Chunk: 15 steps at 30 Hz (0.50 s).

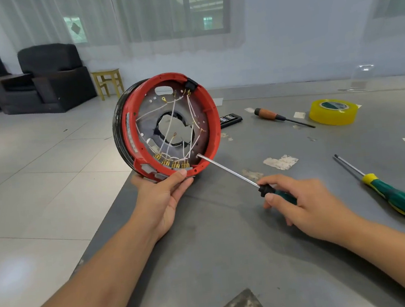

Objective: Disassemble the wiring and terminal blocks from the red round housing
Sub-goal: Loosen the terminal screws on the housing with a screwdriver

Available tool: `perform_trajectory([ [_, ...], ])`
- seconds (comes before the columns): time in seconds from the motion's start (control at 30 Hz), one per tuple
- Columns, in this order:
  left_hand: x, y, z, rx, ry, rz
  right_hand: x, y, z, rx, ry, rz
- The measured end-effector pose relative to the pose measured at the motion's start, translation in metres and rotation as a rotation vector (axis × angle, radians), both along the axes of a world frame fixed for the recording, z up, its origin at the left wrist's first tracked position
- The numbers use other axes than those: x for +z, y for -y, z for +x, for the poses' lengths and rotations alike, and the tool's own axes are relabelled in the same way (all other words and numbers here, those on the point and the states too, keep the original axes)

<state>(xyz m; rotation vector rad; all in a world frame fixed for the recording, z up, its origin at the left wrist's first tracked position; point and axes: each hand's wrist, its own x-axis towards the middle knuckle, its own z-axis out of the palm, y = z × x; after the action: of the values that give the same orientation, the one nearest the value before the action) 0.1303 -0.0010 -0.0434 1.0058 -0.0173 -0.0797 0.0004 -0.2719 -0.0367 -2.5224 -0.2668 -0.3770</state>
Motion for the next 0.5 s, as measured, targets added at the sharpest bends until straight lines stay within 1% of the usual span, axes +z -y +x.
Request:
perform_trajectory([
  [0.1, 0.001, -0.002, 0.004, -0.007, 0.019, 0.019, 0.002, -0.002, 0.001, -0.059, 0.142, -0.223],
  [0.2, -0.001, -0.003, 0.007, -0.006, 0.025, 0.012, 0.003, -0.008, 0.003, -0.083, 0.249, -0.374],
  [0.33, -0.002, -0.001, 0.006, 0.000, 0.032, 0.009, 0.002, -0.014, 0.005, -0.077, 0.275, -0.475],
  [0.5, -0.004, -0.002, 0.007, 0.012, 0.043, -0.008, 0.000, -0.020, 0.003, -0.075, 0.258, -0.509],
])
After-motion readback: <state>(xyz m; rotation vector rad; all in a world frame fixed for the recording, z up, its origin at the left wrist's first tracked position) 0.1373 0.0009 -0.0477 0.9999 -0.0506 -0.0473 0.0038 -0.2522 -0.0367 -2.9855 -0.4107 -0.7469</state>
